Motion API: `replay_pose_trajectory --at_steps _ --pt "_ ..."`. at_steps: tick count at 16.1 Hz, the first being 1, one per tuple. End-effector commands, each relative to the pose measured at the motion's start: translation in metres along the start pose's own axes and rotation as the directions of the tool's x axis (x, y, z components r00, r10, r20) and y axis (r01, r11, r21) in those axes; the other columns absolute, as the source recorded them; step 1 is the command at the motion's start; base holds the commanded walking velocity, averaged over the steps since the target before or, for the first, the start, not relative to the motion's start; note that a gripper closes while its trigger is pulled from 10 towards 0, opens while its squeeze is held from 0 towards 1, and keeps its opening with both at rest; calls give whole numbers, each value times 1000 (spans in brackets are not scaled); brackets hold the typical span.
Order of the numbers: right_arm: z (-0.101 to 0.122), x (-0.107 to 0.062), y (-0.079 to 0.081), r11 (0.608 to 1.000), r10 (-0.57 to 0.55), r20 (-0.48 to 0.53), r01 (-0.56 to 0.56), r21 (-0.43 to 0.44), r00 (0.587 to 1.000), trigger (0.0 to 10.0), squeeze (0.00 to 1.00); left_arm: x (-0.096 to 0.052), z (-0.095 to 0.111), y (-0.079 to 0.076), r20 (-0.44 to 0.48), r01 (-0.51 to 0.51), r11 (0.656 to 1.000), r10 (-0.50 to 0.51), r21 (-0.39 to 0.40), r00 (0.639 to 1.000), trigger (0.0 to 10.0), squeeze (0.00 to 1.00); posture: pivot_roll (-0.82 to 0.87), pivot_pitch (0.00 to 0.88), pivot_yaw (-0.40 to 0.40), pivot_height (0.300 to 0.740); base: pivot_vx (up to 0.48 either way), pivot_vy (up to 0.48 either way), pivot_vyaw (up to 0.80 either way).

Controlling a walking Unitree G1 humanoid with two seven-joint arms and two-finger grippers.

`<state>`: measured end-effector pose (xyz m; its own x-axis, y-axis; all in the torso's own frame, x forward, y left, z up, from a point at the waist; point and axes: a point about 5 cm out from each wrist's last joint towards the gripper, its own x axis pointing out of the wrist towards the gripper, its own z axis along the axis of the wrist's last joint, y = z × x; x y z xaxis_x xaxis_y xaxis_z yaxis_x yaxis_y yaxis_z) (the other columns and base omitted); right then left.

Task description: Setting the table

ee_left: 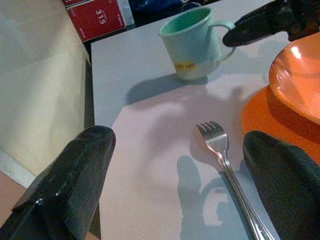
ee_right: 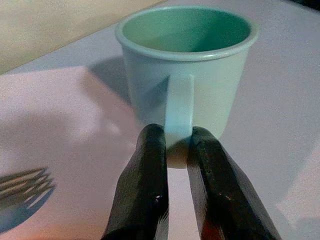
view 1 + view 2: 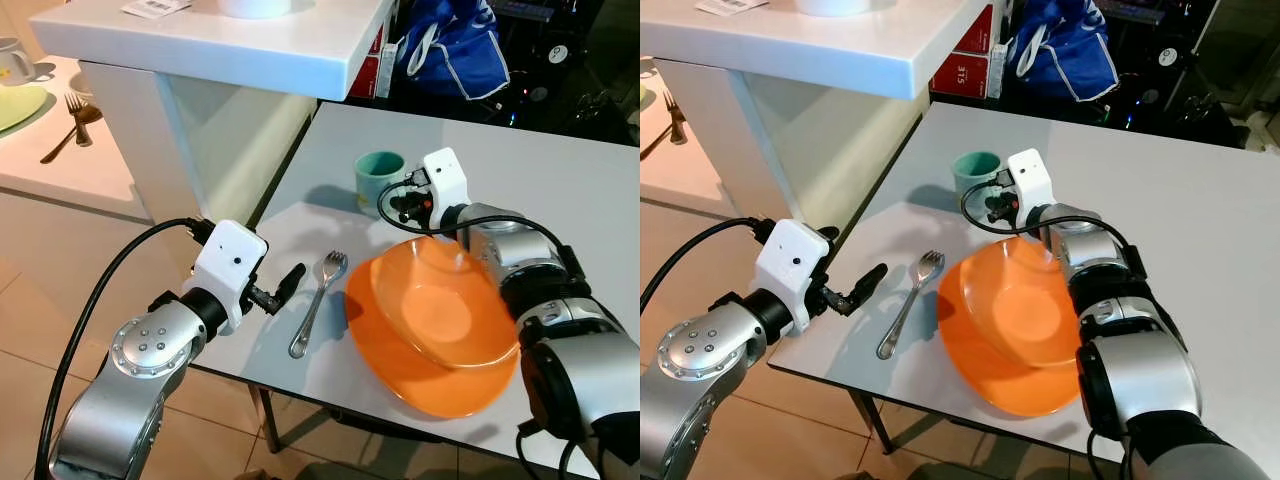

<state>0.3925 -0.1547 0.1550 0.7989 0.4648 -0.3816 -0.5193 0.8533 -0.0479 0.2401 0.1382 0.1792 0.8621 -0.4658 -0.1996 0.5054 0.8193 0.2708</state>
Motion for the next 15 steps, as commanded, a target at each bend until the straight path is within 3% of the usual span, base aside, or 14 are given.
replay_pose_trajectory --at_steps 1,6,12,13,14,15 --pt "4 -4 -1 999 52 8 -52 4 999 10000 0 -1 5 -4 16 27 1000 -28 12 999 10000 0 50 46 10 740 0 0 0" --pt "-6 -11 -1 986 159 -78 -162 -26 984 10000 0 0 5 -7 17 47 999 -47 8 999 10000 0 49 42 13 740 0 0 0" --pt "-16 -16 -5 980 168 -154 -181 -81 974 10000 0 -1 4 -7 11 61 998 -61 11 998 10000 0 54 45 17 740 0 0 0" --pt "-15 -16 -5 980 174 -151 -186 -70 973 10000 737 0 5 -7 12 60 998 -60 12 998 10000 0 54 43 17 740 0 0 0" --pt "-14 -17 -6 980 179 -149 -191 -65 972 10000 1000 0 5 -6 14 60 998 -60 12 998 10000 0 53 40 18 740 0 0 0" --pt "-13 -17 -6 979 181 -149 -192 -63 972 10000 1000 0 6 -6 15 61 998 -61 12 998 10000 0 53 40 18 740 0 0 0"
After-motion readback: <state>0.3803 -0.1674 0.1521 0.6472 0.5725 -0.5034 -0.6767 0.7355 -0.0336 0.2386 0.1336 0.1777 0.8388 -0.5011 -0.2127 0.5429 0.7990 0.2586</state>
